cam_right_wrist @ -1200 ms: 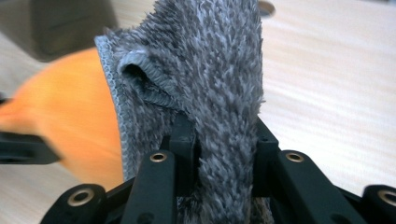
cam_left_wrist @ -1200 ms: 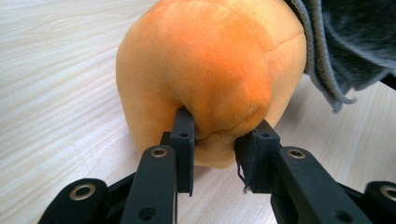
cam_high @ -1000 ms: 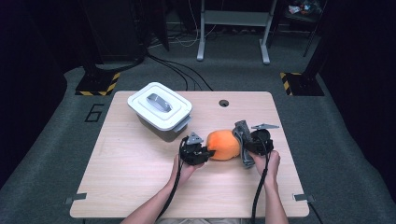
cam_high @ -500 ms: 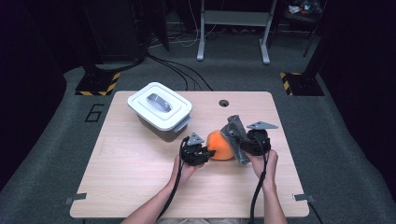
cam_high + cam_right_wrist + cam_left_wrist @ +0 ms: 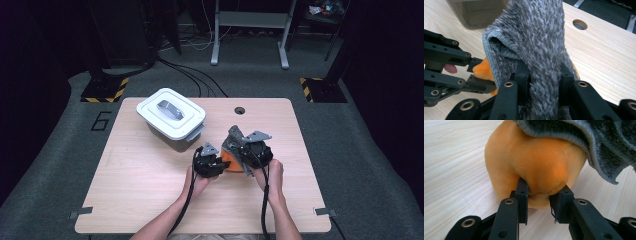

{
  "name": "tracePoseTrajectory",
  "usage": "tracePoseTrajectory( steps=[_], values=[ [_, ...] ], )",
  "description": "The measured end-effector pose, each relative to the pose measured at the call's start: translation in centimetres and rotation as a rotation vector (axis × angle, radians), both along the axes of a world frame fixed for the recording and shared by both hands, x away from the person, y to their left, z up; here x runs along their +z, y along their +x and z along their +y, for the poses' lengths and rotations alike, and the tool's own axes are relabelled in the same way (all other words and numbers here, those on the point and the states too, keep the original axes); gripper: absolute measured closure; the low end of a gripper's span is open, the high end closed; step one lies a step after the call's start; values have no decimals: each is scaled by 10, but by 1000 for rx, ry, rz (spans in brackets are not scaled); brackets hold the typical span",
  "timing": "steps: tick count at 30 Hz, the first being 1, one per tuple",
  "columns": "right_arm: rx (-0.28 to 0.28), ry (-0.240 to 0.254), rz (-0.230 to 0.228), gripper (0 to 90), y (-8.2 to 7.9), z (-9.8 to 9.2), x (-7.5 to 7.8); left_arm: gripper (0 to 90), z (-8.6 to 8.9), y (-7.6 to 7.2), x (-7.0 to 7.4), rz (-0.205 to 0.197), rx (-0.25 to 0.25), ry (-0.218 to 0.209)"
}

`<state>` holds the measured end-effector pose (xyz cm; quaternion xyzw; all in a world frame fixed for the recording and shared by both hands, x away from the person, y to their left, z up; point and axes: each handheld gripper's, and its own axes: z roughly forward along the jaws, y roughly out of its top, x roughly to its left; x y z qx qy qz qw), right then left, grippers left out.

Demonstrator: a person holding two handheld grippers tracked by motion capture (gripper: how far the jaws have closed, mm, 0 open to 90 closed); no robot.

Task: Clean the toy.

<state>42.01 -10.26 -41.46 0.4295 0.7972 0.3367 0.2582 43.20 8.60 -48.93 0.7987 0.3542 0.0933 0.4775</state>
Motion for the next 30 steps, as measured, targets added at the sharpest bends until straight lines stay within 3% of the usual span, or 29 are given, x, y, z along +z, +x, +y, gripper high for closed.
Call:
tracePoseTrajectory(
  steps=[4, 9, 12, 18, 24, 28, 30],
  values=[
    [-10, 6, 5, 691, 2, -6, -2, 696, -1, 0, 0, -6, 0, -5],
    [-46, 62, 22, 690, 8, -29, -9, 695, -1, 0, 0, -5, -8, -5],
    [-94, 94, 47, 690, 13, -43, -15, 695, -1, 0, 0, -6, -8, -5],
    [-166, 102, 93, 692, 25, -64, -33, 693, -1, 0, 0, 1, -9, -12],
    [-221, 119, 159, 695, 36, -75, -51, 691, -1, 1, 0, -3, -12, -8],
    [-215, 120, 154, 696, 37, -75, -54, 672, 0, 1, 1, -15, -20, 0],
    [-216, 112, 155, 696, 37, -75, -53, 617, 0, 0, 2, -29, -16, 19]
  ],
)
